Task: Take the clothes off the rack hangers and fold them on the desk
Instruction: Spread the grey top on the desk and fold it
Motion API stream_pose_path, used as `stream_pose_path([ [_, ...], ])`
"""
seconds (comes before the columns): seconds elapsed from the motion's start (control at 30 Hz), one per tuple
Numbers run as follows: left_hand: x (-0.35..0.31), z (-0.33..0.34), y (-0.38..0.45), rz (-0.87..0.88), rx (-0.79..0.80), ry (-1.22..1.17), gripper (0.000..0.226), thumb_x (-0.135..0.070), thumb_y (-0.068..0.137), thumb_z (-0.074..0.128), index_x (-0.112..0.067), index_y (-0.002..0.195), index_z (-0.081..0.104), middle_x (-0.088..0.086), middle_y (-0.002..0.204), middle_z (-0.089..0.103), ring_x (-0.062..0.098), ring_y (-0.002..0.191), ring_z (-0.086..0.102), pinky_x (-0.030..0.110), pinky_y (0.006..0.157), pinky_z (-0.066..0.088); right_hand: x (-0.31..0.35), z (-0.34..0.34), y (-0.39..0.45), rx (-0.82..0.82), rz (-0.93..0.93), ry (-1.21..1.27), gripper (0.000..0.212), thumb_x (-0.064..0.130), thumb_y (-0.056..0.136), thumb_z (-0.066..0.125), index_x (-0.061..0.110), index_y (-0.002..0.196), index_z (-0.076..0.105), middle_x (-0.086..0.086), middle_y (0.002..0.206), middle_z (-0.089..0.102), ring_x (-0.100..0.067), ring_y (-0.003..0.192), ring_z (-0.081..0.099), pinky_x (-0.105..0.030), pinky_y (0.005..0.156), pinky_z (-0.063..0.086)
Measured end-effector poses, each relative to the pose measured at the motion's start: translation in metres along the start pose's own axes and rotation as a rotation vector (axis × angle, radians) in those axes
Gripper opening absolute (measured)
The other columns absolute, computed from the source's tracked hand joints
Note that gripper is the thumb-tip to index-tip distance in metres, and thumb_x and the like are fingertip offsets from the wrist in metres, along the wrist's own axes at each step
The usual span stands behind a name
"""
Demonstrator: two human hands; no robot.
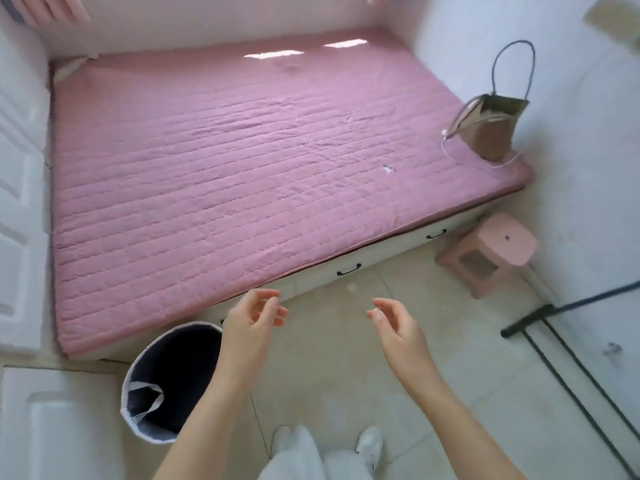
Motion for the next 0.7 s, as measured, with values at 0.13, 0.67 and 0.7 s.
stream_pose_path([
  [0.13,-0.022,0.068,-0.013,0.085,0.169,0.085,0.018,-0.006,0.094,0.054,-0.019,0.088,0.064,-0.008,0.069,0.07,0.018,0.069,0.068,0.035,0.076,0.052,-0.033,-0.068,-0.035,-0.165,0.079,0.037,0.016,0.02,0.097,0.053,0.022,0.112,0.058,0.003,0.106,0.067,-0.008,0.102,0.06,-0.009,0.079,0.041],
  [0.67,-0.081,0.412,-0.196,0.269,0.805,0.283,0.017,-0.01,0.094,0.054,-0.025,0.091,0.063,-0.005,0.074,0.07,0.01,0.065,0.063,0.012,0.059,0.046,-0.189,-0.356,-0.172,-0.688,0.291,0.217,0.017,0.024,0.099,0.047,0.02,0.11,0.06,0.005,0.097,0.067,-0.012,0.096,0.063,-0.035,0.087,0.052],
  [0.7,-0.082,0.435,-0.211,0.27,0.831,0.285,0.017,-0.011,0.094,0.054,-0.025,0.091,0.062,-0.005,0.075,0.07,0.008,0.064,0.063,0.011,0.058,0.045,-0.198,-0.378,-0.177,-0.706,0.292,0.2,0.019,0.025,0.099,0.046,0.019,0.111,0.06,0.006,0.097,0.067,-0.012,0.097,0.062,-0.037,0.09,0.051],
])
Point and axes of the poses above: each hand's wrist, its own y-axis towards the middle knuckle, its own z-axis out of the palm, x = y × z, the point moved 6 cm from there along y, towards the middle knuckle
